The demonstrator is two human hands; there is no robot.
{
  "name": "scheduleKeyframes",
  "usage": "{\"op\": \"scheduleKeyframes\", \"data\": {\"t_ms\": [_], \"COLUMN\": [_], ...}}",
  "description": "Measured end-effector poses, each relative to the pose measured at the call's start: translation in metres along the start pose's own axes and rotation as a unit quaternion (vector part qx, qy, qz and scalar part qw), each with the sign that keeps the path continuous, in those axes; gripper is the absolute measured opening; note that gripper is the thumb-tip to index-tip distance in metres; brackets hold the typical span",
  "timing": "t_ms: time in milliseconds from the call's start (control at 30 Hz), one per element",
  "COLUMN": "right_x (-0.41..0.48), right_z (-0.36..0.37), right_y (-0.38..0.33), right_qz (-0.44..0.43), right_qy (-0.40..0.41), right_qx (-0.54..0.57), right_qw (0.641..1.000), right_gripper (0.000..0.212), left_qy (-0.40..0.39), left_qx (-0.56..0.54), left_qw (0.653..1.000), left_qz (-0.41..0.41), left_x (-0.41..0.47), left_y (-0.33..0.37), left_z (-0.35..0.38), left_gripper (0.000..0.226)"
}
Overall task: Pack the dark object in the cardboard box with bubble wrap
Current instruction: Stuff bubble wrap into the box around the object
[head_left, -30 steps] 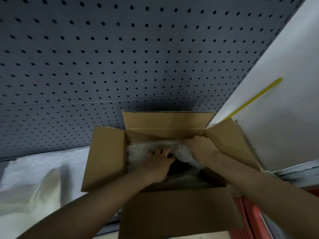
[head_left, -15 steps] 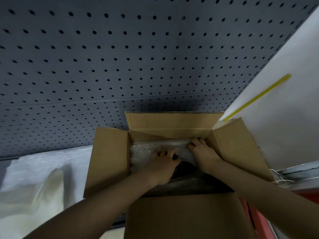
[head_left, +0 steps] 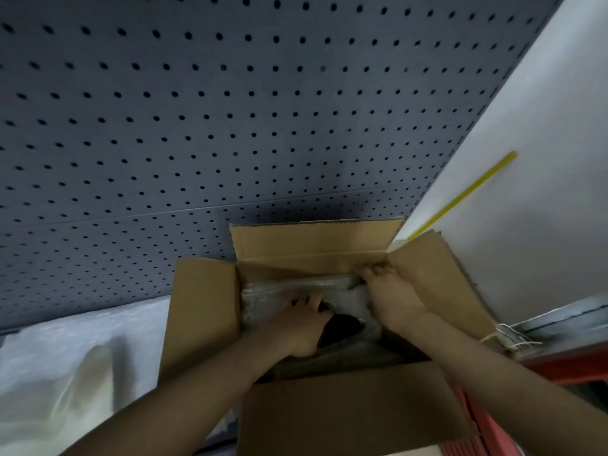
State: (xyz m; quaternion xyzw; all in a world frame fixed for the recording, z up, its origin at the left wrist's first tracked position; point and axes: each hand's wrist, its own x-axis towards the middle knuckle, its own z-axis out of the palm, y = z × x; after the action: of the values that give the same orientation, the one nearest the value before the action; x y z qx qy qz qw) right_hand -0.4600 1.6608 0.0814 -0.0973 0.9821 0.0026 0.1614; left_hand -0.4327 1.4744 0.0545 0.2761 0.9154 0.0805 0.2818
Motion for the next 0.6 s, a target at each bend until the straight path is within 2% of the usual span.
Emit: {"op": "scheduleKeyframes", "data": {"t_ms": [100, 200, 333, 433, 533, 600], "right_x": [-0.043, -0.076, -0.093, -0.093, -0.093, -0.097], "right_z": [-0.032, -0.042, -0.032, -0.031, -0.033, -0.032], "right_y": [0.009, 0.015, 0.006, -0.015, -0.055, -0.09], "right_qz": [0.05, 0.088, 0.087, 0.033, -0.028, -0.065], "right_qy": [0.144, 0.232, 0.211, 0.207, 0.197, 0.176], "right_qx": [0.105, 0.206, 0.234, 0.239, 0.251, 0.233], "right_qw": [0.983, 0.947, 0.945, 0.948, 0.947, 0.954], "right_gripper": [0.027, 0.017, 0.022, 0.022, 0.013, 0.014], "left_qy": [0.003, 0.047, 0.1, 0.172, 0.244, 0.267], "left_qx": [-0.018, -0.046, -0.044, -0.031, -0.029, -0.049], "left_qw": [1.0, 0.998, 0.994, 0.984, 0.96, 0.941], "left_qz": [0.02, 0.027, 0.003, -0.042, -0.136, -0.204], "left_x": [-0.008, -0.023, -0.055, -0.088, -0.132, -0.17], "left_y": [-0.003, -0.002, -0.002, -0.01, -0.03, -0.048], "left_z": [-0.003, -0.01, -0.022, -0.025, -0.024, -0.018], "left_gripper": [0.065, 0.061, 0.057, 0.047, 0.024, 0.027]}}
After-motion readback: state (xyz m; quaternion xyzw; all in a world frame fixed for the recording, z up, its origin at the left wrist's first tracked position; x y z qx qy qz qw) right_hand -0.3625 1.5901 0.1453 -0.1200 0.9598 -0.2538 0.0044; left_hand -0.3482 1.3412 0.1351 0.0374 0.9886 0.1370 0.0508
